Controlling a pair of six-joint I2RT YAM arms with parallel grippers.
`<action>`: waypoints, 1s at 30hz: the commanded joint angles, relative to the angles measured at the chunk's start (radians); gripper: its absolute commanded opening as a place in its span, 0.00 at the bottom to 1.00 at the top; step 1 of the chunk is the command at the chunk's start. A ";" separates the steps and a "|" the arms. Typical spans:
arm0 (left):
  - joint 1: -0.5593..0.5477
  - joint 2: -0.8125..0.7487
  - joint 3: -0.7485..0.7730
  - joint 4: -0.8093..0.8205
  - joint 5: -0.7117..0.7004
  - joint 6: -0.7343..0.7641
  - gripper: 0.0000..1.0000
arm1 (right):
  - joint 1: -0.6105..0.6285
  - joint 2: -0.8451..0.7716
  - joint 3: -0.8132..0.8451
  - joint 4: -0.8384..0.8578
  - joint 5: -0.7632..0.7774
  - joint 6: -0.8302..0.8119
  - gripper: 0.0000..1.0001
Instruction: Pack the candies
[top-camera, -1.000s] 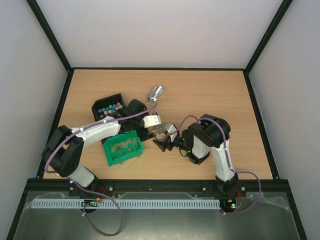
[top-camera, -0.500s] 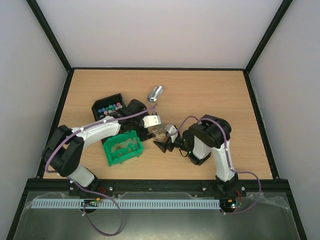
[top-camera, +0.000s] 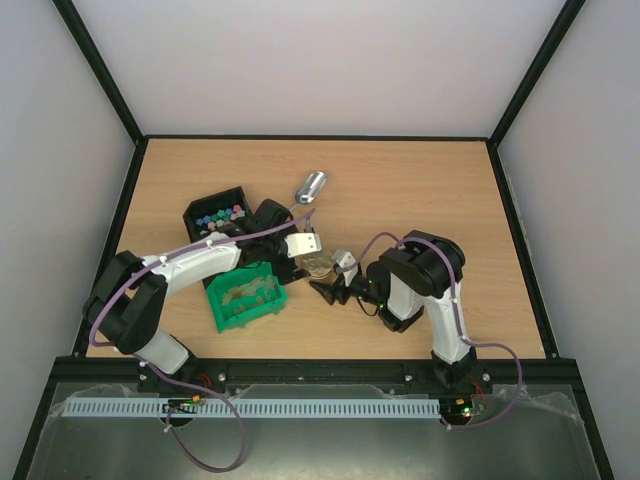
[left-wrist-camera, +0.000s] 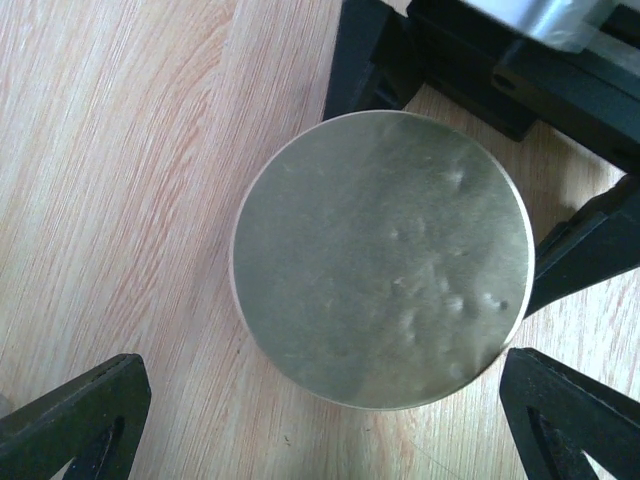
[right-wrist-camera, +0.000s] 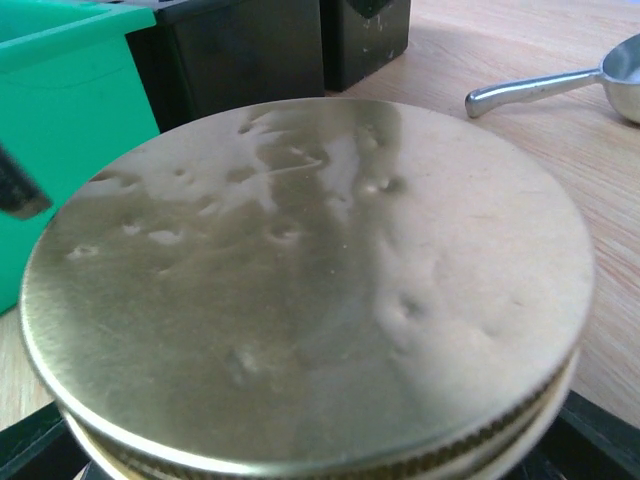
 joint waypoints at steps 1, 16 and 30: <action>-0.018 -0.030 0.005 -0.028 -0.001 0.008 0.99 | 0.011 0.084 0.012 0.166 -0.018 0.081 0.82; -0.055 0.020 0.005 0.073 -0.122 -0.037 0.99 | 0.018 0.095 0.015 0.166 -0.022 0.074 0.76; 0.033 0.012 -0.025 0.081 -0.140 -0.005 0.99 | 0.019 0.098 0.010 0.166 -0.032 0.073 0.69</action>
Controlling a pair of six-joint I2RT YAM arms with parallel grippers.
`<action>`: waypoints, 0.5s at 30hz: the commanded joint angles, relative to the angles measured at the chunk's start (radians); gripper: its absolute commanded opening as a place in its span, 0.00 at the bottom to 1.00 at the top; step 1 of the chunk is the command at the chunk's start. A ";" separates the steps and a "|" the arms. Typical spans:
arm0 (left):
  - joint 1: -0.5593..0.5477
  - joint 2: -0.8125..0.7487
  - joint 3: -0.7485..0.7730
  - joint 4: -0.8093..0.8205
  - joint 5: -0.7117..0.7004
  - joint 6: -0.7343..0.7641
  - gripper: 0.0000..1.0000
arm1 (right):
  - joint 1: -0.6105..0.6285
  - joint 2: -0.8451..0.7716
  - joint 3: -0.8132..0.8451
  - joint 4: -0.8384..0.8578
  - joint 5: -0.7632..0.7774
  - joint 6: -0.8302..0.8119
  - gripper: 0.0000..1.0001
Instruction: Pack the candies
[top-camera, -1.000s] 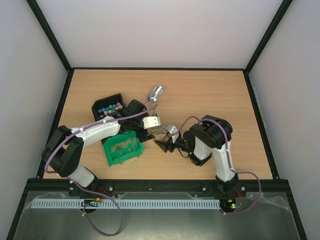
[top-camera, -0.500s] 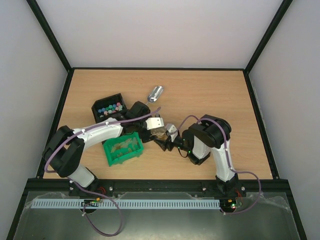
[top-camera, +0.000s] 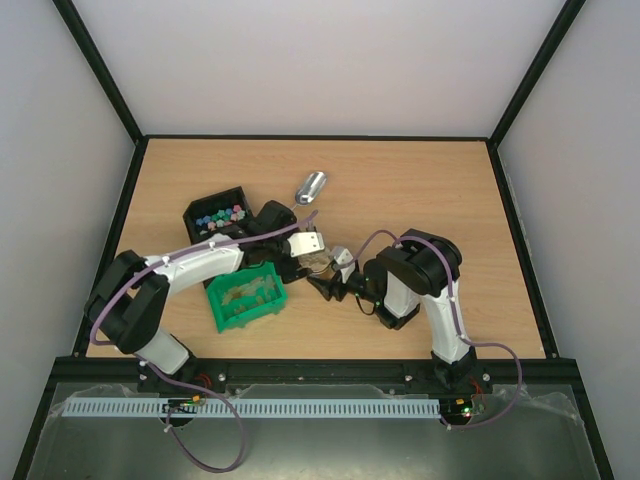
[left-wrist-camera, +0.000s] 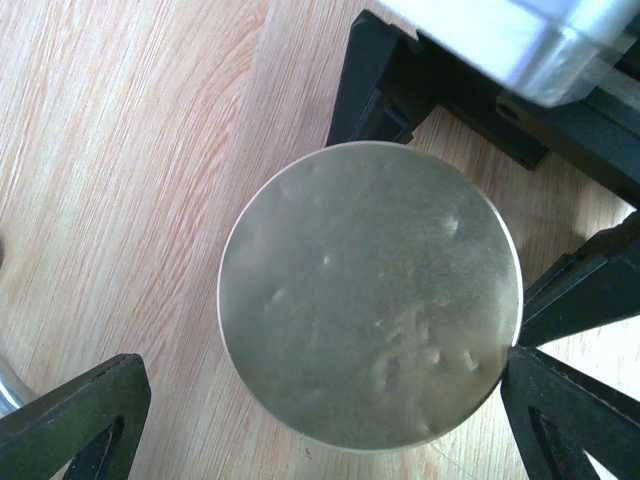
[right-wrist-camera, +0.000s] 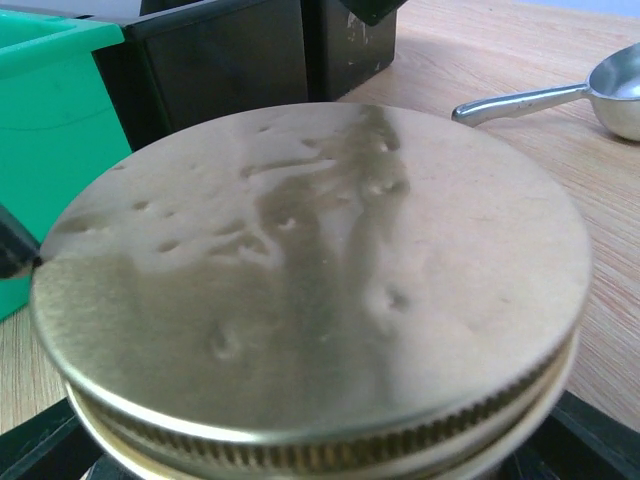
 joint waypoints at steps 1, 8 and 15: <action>0.061 0.003 -0.023 0.032 -0.058 0.031 0.99 | 0.015 0.070 -0.036 0.167 -0.049 0.063 0.69; 0.109 -0.010 -0.036 0.033 -0.076 0.070 0.99 | 0.015 0.070 -0.037 0.167 -0.053 0.064 0.66; 0.131 -0.054 -0.032 -0.031 -0.010 0.101 0.99 | 0.015 0.074 -0.035 0.167 -0.048 0.066 0.65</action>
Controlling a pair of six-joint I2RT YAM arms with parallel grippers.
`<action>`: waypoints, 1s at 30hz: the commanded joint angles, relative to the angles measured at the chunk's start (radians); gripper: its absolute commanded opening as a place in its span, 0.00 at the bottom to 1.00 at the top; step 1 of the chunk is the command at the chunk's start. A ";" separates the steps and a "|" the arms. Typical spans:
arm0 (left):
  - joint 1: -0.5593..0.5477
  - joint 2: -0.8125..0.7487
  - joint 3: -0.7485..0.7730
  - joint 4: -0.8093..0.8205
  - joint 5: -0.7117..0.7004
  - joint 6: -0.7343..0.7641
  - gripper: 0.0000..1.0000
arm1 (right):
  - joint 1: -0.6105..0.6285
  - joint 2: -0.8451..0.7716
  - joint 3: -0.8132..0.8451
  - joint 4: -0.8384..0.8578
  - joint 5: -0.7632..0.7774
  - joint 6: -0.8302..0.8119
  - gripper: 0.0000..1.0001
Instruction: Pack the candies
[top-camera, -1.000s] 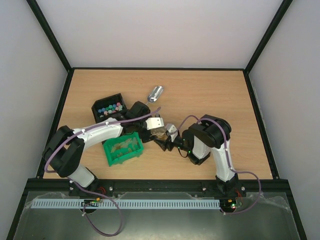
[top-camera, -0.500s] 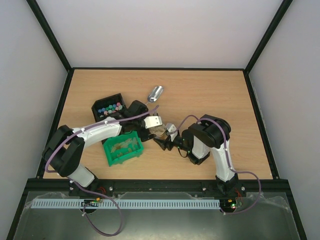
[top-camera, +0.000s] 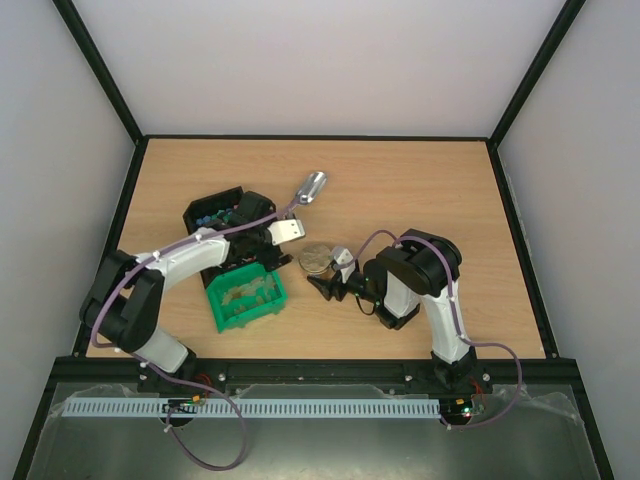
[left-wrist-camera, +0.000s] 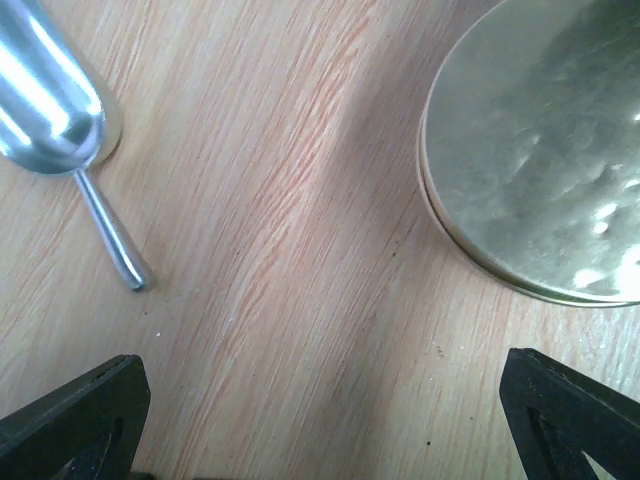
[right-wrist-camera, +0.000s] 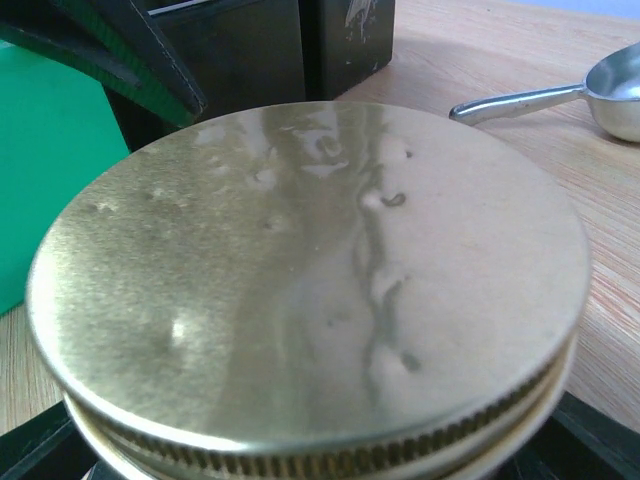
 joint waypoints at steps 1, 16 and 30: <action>-0.014 -0.057 -0.019 -0.030 0.034 0.042 0.99 | 0.014 0.070 -0.036 0.166 -0.058 0.073 0.65; -0.158 0.020 0.015 0.039 -0.013 -0.022 0.99 | 0.016 0.072 -0.038 0.166 -0.059 0.074 0.65; -0.036 0.016 -0.018 0.030 -0.058 -0.004 0.99 | 0.017 0.070 -0.041 0.166 -0.072 0.071 0.62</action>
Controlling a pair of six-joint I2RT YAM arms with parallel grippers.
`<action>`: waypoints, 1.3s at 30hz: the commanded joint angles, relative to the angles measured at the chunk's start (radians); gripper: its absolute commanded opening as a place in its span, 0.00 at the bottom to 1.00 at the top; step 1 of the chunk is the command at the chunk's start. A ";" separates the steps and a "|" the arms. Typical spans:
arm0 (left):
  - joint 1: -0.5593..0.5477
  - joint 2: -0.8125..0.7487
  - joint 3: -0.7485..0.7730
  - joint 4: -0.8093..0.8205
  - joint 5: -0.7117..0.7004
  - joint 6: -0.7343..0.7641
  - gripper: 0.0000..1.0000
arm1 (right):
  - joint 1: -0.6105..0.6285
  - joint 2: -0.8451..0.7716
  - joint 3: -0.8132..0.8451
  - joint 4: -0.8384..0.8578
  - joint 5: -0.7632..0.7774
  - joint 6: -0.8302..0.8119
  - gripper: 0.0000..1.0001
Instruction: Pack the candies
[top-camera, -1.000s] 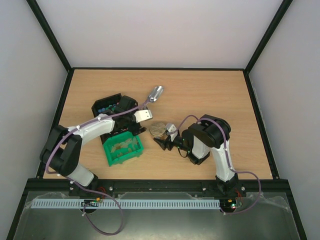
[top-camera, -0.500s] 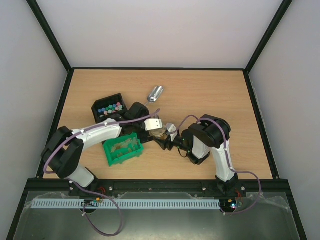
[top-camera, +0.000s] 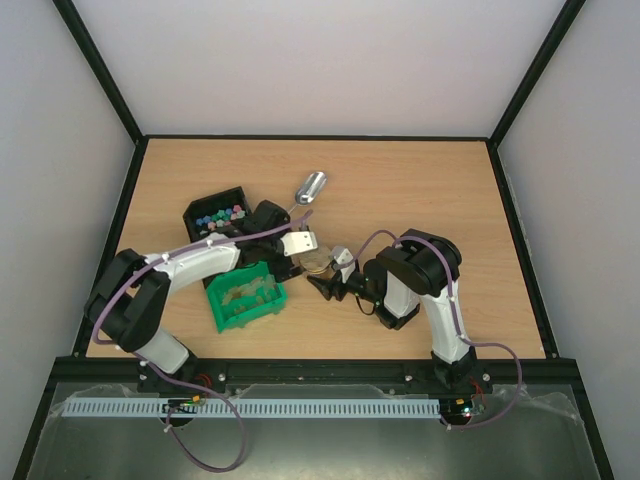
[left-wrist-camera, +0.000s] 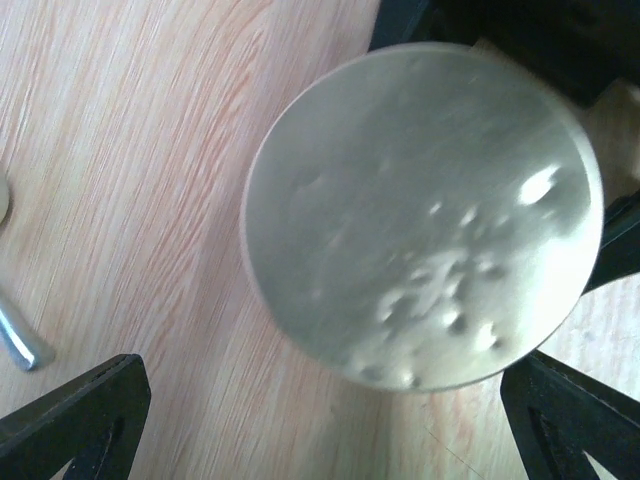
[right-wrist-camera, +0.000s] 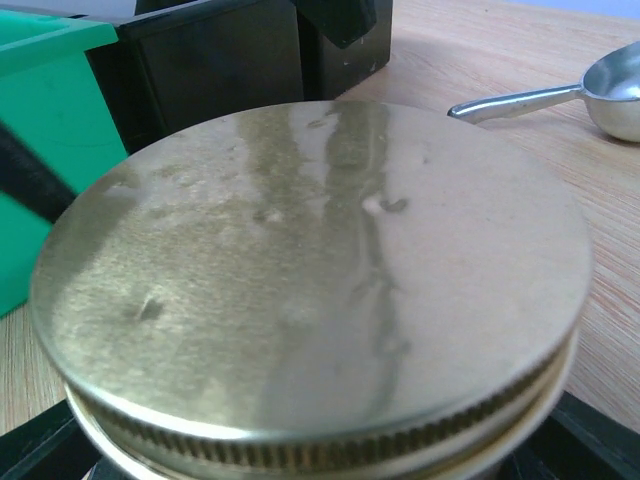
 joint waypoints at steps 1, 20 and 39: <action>0.071 0.001 -0.014 0.016 -0.060 0.027 0.99 | 0.017 0.069 -0.041 0.164 -0.075 0.066 0.62; -0.060 -0.032 0.009 0.017 0.014 -0.045 0.99 | 0.017 0.074 -0.036 0.164 -0.068 0.071 0.61; 0.044 -0.010 -0.010 0.026 0.012 -0.029 0.99 | 0.017 0.073 -0.041 0.164 -0.079 0.063 0.59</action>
